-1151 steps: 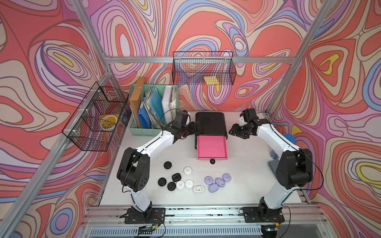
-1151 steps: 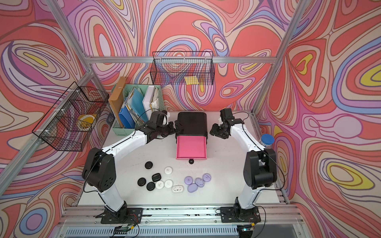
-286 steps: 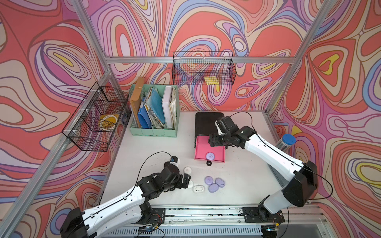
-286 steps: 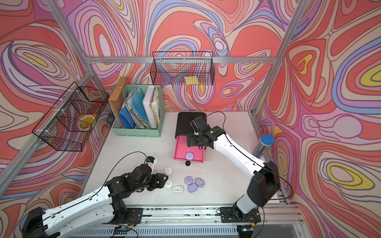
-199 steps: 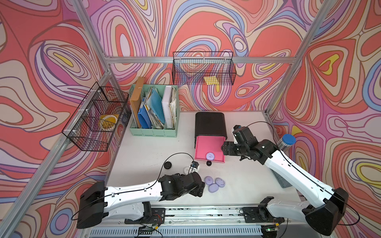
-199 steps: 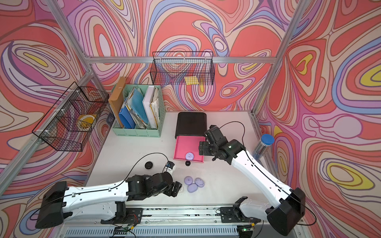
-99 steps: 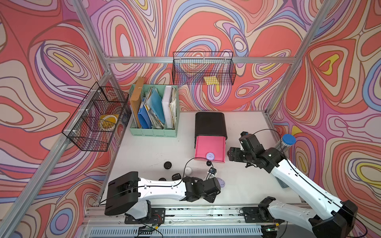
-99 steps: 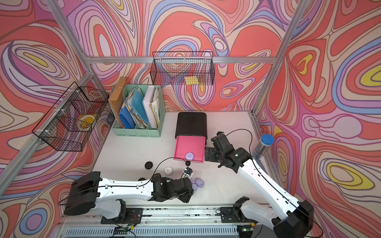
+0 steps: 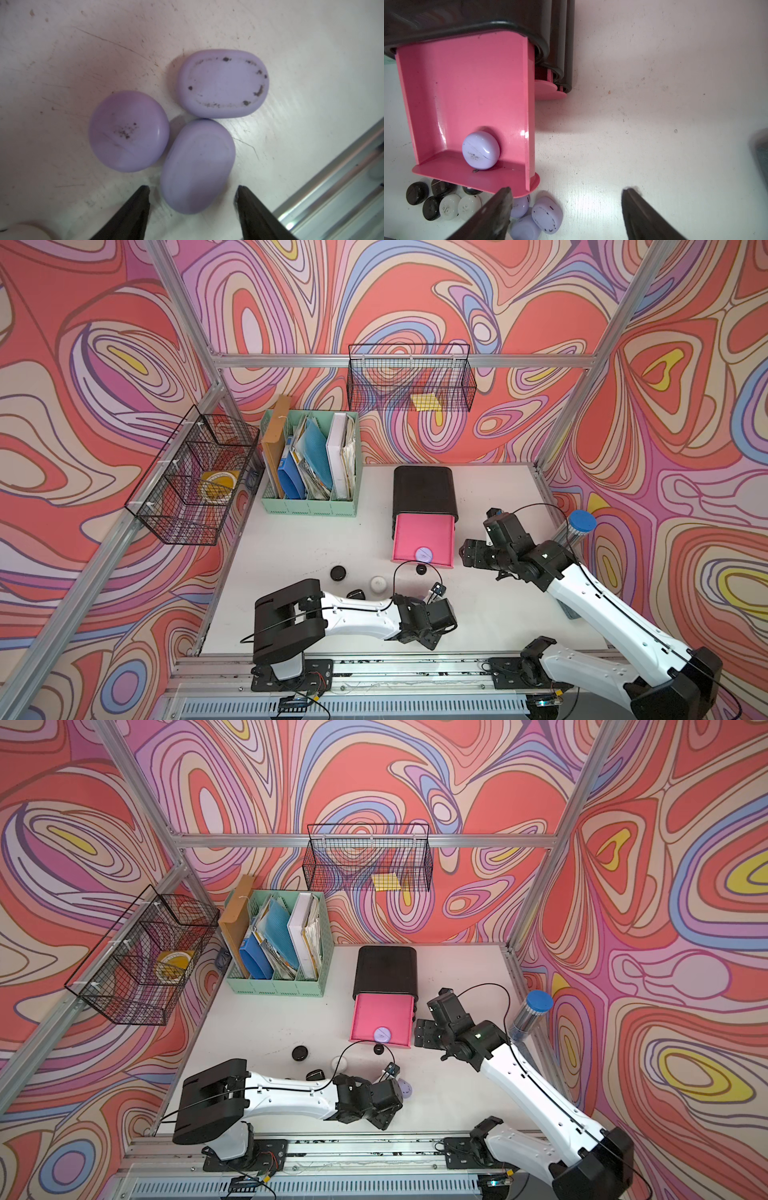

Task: Put the bluetooth earphones in the drawer according to color
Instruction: Pick up the Bluetooth earphone from the center of the board.

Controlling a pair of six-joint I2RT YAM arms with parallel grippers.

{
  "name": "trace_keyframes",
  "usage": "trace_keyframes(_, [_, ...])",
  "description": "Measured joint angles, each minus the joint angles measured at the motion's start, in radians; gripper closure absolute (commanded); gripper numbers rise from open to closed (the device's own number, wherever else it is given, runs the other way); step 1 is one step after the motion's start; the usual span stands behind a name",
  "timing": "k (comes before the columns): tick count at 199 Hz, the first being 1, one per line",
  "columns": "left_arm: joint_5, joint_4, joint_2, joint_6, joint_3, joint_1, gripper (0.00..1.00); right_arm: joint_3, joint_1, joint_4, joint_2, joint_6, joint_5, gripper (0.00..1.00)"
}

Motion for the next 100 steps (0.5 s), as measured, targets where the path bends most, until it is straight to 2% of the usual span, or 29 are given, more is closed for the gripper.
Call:
trace_keyframes(65, [0.026, 0.024, 0.053, 0.045, 0.054, 0.022, 0.29, -0.005, -0.001, 0.0, -0.01, 0.0, -0.005, 0.16])
trace_keyframes(79, [0.034, 0.03, 0.065, 0.056, 0.068, 0.022, 0.32, -0.006, -0.001, 0.0, -0.01, 0.0, -0.005, 0.16])
trace_keyframes(100, [0.039, 0.035, 0.073, 0.067, 0.076, 0.023, 0.41, -0.007, -0.001, 0.0, -0.011, 0.0, -0.006, 0.16])
